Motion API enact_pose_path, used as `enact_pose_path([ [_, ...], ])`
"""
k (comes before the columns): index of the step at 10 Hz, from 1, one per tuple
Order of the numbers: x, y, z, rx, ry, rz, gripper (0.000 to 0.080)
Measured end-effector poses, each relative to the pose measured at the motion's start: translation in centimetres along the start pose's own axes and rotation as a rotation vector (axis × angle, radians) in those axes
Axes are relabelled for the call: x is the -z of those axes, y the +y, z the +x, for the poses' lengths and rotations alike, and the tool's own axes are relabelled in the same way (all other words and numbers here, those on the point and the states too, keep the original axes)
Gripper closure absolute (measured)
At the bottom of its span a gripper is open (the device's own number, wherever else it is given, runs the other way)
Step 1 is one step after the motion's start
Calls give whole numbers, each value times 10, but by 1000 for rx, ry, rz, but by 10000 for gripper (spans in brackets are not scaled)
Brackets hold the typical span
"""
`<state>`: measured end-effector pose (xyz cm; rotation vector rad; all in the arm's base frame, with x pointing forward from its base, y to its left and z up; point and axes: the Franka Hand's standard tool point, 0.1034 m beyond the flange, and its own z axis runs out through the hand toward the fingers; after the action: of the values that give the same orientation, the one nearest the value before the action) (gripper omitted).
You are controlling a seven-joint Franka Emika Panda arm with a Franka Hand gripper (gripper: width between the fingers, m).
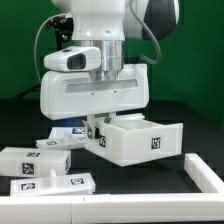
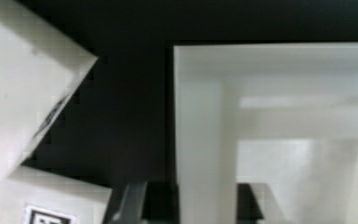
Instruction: Assemble cabinet
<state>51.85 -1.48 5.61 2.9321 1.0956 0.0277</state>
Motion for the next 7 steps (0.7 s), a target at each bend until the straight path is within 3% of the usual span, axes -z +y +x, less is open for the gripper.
enact_pose_path([
  [1, 0, 11, 27, 119, -20, 26, 709],
  [2, -1, 18, 49, 260, -24, 19, 709],
  [7, -4, 24, 39, 424, -52, 2, 709],
])
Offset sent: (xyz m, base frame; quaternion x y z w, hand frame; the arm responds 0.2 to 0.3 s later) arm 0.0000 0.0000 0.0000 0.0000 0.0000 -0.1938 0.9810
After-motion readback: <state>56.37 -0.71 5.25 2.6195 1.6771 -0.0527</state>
